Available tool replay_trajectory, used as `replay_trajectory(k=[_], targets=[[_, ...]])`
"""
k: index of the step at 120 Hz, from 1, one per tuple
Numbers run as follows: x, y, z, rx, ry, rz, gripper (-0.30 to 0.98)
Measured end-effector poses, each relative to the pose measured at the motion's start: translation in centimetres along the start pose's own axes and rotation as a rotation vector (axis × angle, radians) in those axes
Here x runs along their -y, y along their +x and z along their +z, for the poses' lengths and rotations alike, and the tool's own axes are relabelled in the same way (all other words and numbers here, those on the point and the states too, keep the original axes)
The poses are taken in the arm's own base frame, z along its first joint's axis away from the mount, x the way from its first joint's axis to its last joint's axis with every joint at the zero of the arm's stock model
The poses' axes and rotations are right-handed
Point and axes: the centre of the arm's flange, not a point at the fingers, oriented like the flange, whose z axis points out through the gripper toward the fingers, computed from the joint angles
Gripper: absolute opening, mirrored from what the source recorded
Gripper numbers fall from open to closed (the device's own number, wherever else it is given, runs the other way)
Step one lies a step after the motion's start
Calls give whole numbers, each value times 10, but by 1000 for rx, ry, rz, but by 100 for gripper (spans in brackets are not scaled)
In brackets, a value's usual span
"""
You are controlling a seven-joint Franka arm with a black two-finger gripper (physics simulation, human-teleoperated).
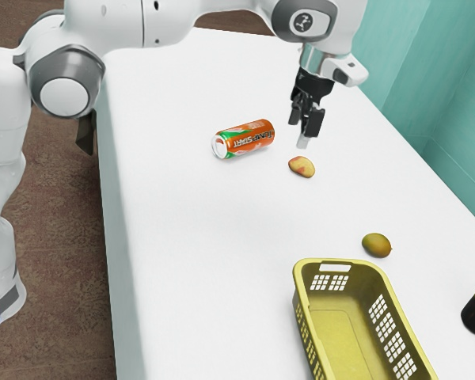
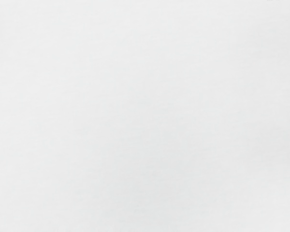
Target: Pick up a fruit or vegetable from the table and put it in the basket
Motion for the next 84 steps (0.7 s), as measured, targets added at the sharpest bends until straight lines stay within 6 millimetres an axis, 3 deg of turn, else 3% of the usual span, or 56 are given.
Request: replay_trajectory(k=[45, 56, 62, 70, 84], targets=[[-1, 3, 0, -12, 4, 32, 69], [-26, 8, -14, -54, 2, 100, 69], [-41, 26, -9, -77, 7, 137, 69], [-67, 73, 26, -94, 5, 203, 68], [-47, 109, 70, -118, -36, 226, 68]])
